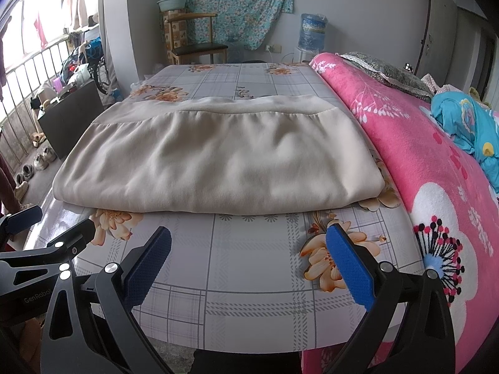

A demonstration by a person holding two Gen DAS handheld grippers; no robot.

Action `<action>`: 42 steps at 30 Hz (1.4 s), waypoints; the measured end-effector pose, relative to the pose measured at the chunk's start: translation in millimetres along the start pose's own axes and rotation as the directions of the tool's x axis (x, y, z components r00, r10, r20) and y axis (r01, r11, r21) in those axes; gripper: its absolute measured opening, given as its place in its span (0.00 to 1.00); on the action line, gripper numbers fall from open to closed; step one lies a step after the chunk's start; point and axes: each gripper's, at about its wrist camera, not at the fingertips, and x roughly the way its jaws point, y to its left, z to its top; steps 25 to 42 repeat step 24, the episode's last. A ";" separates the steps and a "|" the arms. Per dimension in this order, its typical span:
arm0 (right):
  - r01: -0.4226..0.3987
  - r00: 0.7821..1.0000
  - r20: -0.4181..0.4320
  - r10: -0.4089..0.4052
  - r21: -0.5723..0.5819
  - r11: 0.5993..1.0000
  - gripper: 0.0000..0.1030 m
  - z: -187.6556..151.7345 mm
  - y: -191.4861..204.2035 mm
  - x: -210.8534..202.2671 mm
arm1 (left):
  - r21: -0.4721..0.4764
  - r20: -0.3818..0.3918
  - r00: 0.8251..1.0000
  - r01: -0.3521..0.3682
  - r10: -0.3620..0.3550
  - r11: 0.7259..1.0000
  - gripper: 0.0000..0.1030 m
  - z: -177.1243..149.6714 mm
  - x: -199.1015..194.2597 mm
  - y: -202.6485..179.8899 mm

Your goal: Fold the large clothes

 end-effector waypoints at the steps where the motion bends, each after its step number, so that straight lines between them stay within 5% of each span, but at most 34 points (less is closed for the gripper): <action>1: 0.000 1.000 0.000 0.000 0.000 1.000 0.94 -0.1 0.1 -0.1 | 0.000 0.000 1.000 0.000 0.000 1.000 0.92 0.1 -0.2 0.0; 42: 0.012 1.000 -0.005 -0.012 0.013 1.000 0.94 0.9 1.8 -2.0 | 0.009 0.009 1.000 -0.005 0.005 1.000 0.92 4.7 -3.5 2.0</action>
